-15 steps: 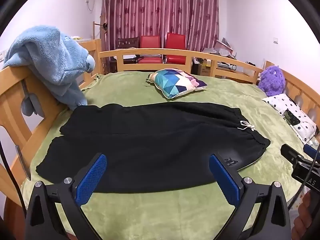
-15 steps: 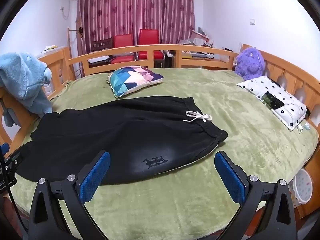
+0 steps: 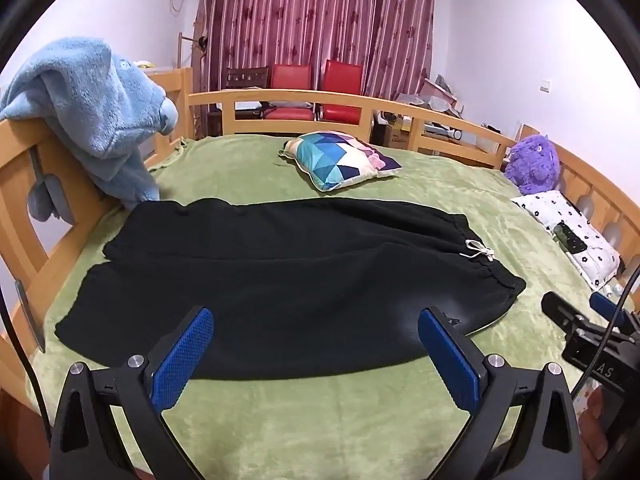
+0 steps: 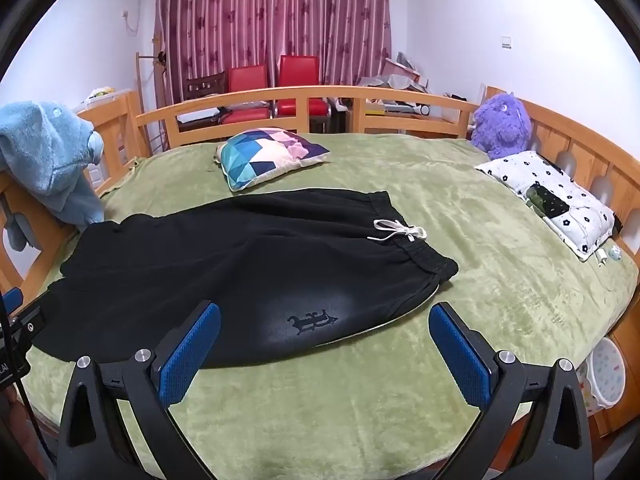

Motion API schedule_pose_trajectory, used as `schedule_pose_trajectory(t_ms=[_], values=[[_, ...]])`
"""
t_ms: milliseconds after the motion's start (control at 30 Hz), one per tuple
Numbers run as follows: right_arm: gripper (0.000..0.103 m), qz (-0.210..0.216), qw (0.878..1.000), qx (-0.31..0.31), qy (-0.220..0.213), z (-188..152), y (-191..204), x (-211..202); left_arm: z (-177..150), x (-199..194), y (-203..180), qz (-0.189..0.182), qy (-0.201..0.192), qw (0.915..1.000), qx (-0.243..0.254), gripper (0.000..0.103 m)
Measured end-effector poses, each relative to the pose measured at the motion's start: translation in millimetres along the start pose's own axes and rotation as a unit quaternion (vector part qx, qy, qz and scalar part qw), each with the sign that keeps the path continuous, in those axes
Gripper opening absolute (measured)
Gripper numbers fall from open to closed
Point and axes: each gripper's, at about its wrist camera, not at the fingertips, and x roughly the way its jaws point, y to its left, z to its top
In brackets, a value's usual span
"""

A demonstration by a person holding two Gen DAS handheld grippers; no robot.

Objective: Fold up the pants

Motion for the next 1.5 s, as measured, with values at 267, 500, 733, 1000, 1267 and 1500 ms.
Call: schedule_pose_trajectory(t_ms=[267,500,733,1000,1267,1500], values=[[0.102,-0.003,1.0,-0.004,-0.003,-3.0,8.6,5.4,0.6,5.3,5.2,0.002,0.001,1.0,-0.004,0.103],[0.102,-0.002,1.0,-0.001,-0.005,0.5,11.8,5.1,1.1,6.8,11.0,-0.002,0.011,0.9998,-0.018,0.103],[0.102,-0.003,1.0,-0.005,0.001,2.6,19.0,10.5,1.3,9.2,15.7,-0.003,0.013,0.9995,-0.03,0.103],[0.102,-0.005,1.0,-0.007,0.001,1.0,22.6,12.9,1.0,10.3,21.9,-0.006,0.014,0.9992,-0.036,0.103],[0.102,-0.009,1.0,-0.009,0.001,-2.8,23.4,11.3,0.4,10.7,20.4,-0.009,0.015,0.9992,-0.035,0.103],[0.102,-0.01,1.0,-0.007,0.0,-3.0,21.8,8.9,-0.1,10.2,19.5,-0.007,0.015,0.9992,-0.036,0.103]])
